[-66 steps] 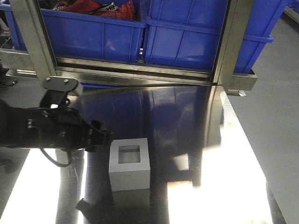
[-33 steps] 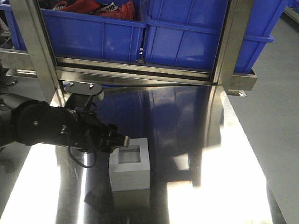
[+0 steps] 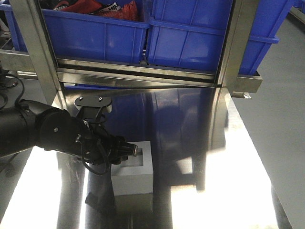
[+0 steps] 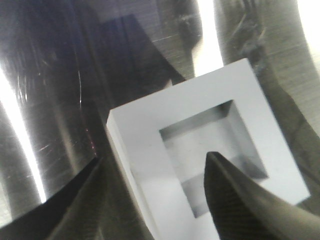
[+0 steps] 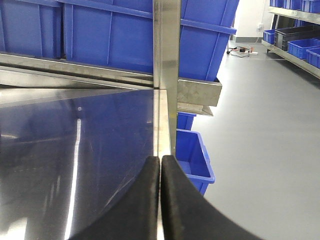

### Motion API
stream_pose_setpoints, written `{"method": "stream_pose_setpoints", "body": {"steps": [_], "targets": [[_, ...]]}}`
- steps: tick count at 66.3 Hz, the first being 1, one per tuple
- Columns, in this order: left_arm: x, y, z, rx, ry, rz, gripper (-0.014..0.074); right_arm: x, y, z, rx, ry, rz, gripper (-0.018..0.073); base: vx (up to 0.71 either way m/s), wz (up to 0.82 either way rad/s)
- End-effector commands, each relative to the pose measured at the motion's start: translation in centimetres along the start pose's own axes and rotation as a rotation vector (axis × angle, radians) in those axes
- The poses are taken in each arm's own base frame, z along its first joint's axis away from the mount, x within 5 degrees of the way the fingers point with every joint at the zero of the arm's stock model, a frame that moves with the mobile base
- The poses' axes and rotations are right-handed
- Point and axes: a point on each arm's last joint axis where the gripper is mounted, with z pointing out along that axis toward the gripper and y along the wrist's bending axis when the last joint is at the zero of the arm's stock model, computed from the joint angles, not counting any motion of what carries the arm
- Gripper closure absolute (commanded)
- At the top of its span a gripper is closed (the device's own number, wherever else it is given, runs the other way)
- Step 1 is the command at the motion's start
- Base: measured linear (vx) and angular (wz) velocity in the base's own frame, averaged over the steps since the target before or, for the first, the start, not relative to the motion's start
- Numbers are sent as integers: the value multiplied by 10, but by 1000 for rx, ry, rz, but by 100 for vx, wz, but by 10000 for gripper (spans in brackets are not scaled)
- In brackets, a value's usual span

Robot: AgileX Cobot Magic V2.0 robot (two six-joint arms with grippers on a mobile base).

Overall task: Sort gray base to blue bin
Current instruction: 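Reach the left gripper down over the gray hollow block, then close the left gripper on the block's wall and lift it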

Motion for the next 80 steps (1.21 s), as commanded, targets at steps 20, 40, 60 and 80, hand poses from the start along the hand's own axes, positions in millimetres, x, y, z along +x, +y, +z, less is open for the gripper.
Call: {"method": "stream_pose_setpoints", "body": {"steps": [20,40,60,80], "targets": [[-9,-6,1,19,-42,-24,211,-2,0,0,3,-72,-11,568,0,0],[-9,-6,1,18,-42,-23,385,-2,0,0,3,-72,-11,568,0,0],[-10,-6,-1,20,-55,-7,604,-2,0,0,3,-72,-11,568,0,0],[-23,-11,-43,53,-246,53,602,-2,0,0,3,-72,-11,568,0,0]]}}
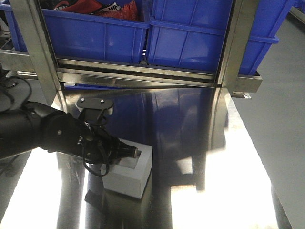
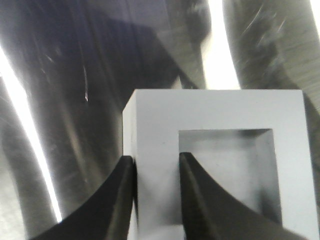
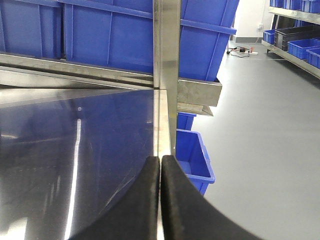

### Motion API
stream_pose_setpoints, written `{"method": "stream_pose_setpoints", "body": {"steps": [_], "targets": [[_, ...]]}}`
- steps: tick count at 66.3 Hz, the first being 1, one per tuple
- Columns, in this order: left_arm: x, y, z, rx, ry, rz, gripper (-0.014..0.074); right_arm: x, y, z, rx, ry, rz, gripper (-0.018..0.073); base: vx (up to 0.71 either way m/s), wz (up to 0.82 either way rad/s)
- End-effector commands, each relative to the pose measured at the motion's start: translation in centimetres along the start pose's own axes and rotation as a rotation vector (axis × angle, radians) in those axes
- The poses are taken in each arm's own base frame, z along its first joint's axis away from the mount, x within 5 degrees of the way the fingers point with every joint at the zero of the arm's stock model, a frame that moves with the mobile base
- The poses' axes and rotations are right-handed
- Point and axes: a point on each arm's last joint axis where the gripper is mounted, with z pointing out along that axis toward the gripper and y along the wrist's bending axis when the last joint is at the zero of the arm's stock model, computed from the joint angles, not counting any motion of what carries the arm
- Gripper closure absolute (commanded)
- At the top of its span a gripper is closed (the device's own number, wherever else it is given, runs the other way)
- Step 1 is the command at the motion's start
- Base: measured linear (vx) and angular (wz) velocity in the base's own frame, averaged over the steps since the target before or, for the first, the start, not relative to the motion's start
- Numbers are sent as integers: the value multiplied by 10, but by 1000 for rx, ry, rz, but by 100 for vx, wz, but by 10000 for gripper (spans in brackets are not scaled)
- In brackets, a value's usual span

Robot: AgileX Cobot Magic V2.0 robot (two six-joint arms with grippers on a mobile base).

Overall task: Sort gray base to blue bin
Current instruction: 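Close the left gripper on the block's wall and lift it, then raise the held gray block close to the left wrist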

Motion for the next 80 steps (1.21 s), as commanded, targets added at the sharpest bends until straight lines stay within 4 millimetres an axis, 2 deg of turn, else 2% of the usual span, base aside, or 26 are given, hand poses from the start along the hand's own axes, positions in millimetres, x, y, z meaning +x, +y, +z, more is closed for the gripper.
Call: {"method": "stream_pose_setpoints", "body": {"steps": [1,14,26,36,48,64,71,80], "targets": [[-22,-11,-45,69,-233,23,602,-2,0,0,3,-72,-11,568,0,0],[-17,-8,-92,69,-398,111,602,-2,0,0,3,-72,-11,568,0,0],[15,2,-132,115,-562,126,602,-2,0,0,3,-72,-11,568,0,0],[51,13,-168,174,-754,136,602,-2,0,0,3,-72,-11,568,0,0],[98,30,-187,198,-877,164,602,-2,0,0,3,-72,-11,568,0,0],[153,50,-196,193,-1024,241,602,-2,0,0,3,-72,-11,568,0,0],[168,55,-199,210,-1084,241,602,-2,0,0,3,-72,-11,568,0,0],[177,58,-200,223,-1127,242,602,-2,0,0,3,-72,-11,568,0,0]]}}
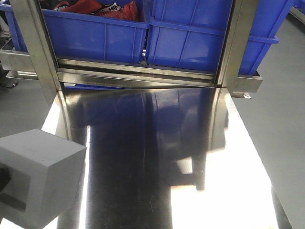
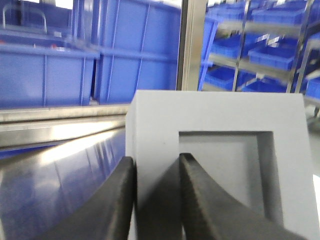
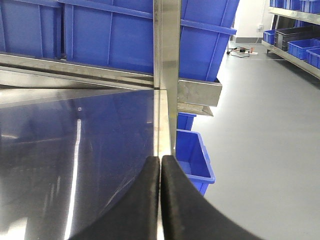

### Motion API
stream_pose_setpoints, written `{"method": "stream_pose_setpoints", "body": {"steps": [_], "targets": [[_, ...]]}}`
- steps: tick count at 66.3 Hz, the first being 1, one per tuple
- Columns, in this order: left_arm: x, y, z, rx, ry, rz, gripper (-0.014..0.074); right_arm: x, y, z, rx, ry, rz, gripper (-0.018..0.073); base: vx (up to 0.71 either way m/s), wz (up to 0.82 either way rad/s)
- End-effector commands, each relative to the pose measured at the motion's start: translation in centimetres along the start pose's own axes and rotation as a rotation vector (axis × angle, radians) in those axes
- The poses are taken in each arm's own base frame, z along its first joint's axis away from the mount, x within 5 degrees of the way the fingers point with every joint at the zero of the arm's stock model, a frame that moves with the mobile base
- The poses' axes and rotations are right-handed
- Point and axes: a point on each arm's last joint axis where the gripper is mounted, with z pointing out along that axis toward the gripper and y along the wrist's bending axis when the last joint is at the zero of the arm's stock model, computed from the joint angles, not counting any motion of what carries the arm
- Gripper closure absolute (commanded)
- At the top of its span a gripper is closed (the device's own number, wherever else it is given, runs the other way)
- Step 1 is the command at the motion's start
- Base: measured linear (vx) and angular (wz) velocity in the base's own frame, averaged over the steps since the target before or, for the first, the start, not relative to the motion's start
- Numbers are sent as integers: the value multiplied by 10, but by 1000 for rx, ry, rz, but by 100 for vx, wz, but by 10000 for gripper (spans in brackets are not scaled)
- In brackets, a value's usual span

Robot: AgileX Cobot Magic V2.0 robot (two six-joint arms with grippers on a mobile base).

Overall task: Sort gray base to blue bin
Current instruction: 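Raise the held gray block close to the left wrist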

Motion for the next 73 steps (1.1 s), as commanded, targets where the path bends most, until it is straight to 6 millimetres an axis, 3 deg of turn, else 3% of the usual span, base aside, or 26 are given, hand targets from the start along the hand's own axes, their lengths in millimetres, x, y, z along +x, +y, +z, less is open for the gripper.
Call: {"method": "stream_pose_setpoints", "body": {"steps": [1,73], "targets": [[-19,-4,-7,45,-174,-9,602,-2,0,0,3,-72,-11,568,0,0],[-19,-4,-7,44,-171,-9,602,-2,0,0,3,-71,-11,568,0,0]]}}
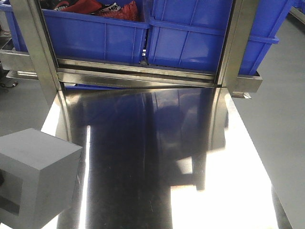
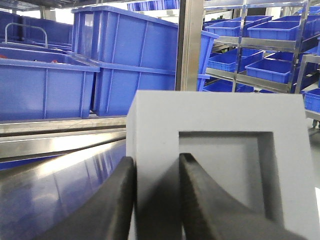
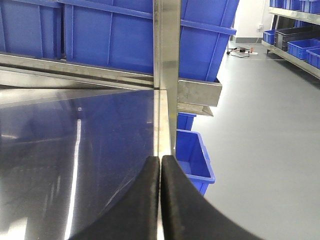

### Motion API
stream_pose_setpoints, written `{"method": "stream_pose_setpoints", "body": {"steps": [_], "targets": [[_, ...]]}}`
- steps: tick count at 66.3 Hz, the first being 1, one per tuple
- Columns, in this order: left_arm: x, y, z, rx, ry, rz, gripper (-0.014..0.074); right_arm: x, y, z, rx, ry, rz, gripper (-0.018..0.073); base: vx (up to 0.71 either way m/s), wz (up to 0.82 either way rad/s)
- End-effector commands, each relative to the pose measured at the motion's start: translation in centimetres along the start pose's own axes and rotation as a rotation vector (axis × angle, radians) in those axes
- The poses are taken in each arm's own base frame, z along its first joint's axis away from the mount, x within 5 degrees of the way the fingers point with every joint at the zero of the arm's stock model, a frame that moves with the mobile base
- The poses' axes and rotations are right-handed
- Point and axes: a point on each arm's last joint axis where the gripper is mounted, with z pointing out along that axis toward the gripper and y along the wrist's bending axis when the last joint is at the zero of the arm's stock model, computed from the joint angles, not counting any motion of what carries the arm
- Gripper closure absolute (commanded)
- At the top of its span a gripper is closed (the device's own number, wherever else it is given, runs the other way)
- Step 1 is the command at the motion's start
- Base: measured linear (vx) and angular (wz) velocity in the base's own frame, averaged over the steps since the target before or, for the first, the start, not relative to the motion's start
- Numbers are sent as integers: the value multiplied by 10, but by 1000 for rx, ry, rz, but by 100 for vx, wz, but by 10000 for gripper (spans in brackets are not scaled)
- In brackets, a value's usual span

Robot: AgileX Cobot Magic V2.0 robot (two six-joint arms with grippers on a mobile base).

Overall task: Sort gray base to blue bin
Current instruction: 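Raise the held gray block close to the left wrist, then drive the base away from the table carrying the block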

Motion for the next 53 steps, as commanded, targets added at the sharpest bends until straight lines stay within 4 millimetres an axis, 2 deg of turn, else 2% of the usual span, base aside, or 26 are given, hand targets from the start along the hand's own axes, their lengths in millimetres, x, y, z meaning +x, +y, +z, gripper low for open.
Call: {"method": "stream_pose_setpoints", "body": {"steps": [1,29,53], "targets": [[-19,-4,-2,37,-131,-11,602,-2,0,0,3,-71,-11,568,0,0],[-19,-4,-2,37,-131,-11,602,-2,0,0,3,-71,-11,568,-2,-11],[-19,-4,-2,37,-131,-11,602,-2,0,0,3,-71,-11,568,-6,-60]]}}
